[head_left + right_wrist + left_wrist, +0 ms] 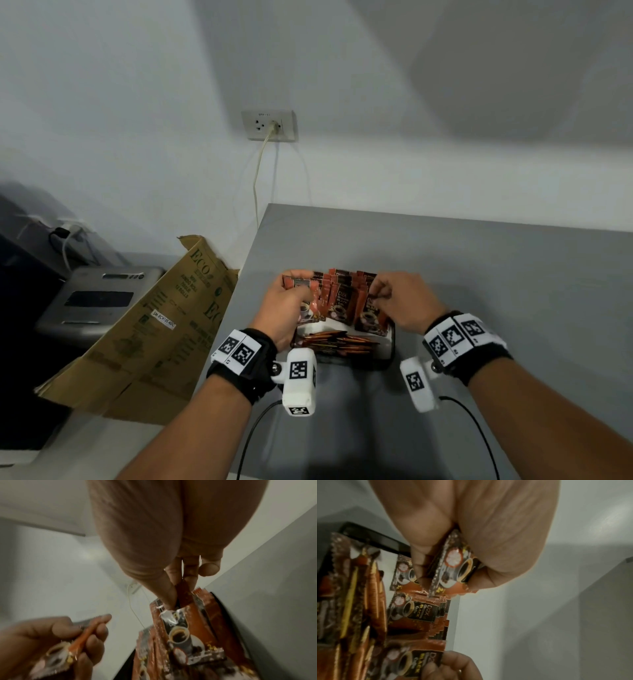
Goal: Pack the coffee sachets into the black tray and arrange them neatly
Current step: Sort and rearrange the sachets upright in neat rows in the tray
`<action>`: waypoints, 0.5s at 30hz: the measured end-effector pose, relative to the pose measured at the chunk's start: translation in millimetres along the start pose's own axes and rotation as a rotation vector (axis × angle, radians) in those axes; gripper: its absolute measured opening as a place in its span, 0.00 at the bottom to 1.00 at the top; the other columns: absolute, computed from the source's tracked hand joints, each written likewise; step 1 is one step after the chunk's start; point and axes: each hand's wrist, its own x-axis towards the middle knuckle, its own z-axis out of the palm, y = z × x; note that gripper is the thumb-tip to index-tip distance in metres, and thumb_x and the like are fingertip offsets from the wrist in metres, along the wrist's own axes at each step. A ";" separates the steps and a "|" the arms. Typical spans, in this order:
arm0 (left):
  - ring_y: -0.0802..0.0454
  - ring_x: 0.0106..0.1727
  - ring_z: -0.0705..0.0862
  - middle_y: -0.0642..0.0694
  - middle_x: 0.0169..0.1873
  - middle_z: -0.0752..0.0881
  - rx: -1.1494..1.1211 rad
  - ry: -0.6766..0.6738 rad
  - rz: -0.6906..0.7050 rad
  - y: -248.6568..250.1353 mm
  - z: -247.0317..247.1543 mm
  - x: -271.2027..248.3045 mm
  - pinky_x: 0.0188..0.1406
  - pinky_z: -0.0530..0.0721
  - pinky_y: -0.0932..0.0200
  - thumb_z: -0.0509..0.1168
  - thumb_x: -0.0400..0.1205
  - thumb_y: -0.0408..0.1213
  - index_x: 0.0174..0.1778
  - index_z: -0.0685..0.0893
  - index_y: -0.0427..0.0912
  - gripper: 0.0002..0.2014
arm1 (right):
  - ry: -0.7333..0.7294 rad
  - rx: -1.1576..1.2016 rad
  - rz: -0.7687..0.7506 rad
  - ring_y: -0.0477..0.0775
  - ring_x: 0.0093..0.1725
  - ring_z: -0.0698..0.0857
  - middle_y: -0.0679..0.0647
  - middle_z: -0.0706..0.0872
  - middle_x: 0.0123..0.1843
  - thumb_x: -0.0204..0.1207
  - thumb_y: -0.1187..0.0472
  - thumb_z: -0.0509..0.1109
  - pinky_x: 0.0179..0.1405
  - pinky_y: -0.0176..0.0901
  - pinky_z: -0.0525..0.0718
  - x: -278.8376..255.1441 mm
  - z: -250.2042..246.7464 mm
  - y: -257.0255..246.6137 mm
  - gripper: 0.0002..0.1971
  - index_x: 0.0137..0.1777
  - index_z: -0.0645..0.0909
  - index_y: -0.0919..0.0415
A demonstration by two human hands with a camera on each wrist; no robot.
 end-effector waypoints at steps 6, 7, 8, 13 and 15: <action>0.46 0.37 0.87 0.40 0.42 0.91 0.089 -0.043 -0.004 -6.2 -0.5 -5.1 0.33 0.84 0.52 0.61 0.76 0.15 0.58 0.83 0.41 0.21 | -0.077 -0.137 -0.031 0.51 0.50 0.88 0.48 0.88 0.49 0.76 0.70 0.71 0.53 0.47 0.88 0.9 21.7 8.6 0.11 0.48 0.86 0.51; 0.46 0.37 0.87 0.40 0.42 0.90 0.092 -0.044 -0.005 -7.2 -0.8 -5.2 0.33 0.84 0.52 0.62 0.76 0.15 0.58 0.83 0.41 0.21 | -0.087 -0.155 -0.027 0.52 0.51 0.88 0.49 0.89 0.51 0.76 0.70 0.69 0.54 0.48 0.88 1.1 23.3 9.1 0.12 0.50 0.86 0.52; 0.46 0.36 0.87 0.40 0.42 0.90 0.101 -0.049 -0.005 -7.8 -1.2 -5.3 0.33 0.83 0.52 0.62 0.76 0.15 0.58 0.83 0.41 0.21 | -0.089 -0.170 -0.025 0.52 0.52 0.88 0.50 0.89 0.53 0.76 0.71 0.68 0.55 0.49 0.88 1.7 25.0 10.0 0.13 0.52 0.86 0.52; 0.44 0.39 0.90 0.37 0.45 0.91 0.120 -0.095 -0.001 -8.9 -1.8 -6.0 0.34 0.87 0.54 0.65 0.73 0.12 0.60 0.82 0.38 0.23 | -0.063 -0.200 -0.026 0.54 0.55 0.87 0.52 0.89 0.56 0.79 0.69 0.68 0.57 0.49 0.87 1.8 28.9 12.3 0.14 0.57 0.87 0.51; 0.40 0.45 0.91 0.37 0.48 0.92 0.155 -0.112 0.017 -10.5 -2.3 -5.9 0.45 0.90 0.47 0.69 0.73 0.13 0.62 0.81 0.38 0.24 | -0.031 -0.209 -0.042 0.54 0.58 0.85 0.51 0.87 0.57 0.78 0.67 0.71 0.61 0.49 0.84 0.6 29.4 13.8 0.13 0.59 0.88 0.51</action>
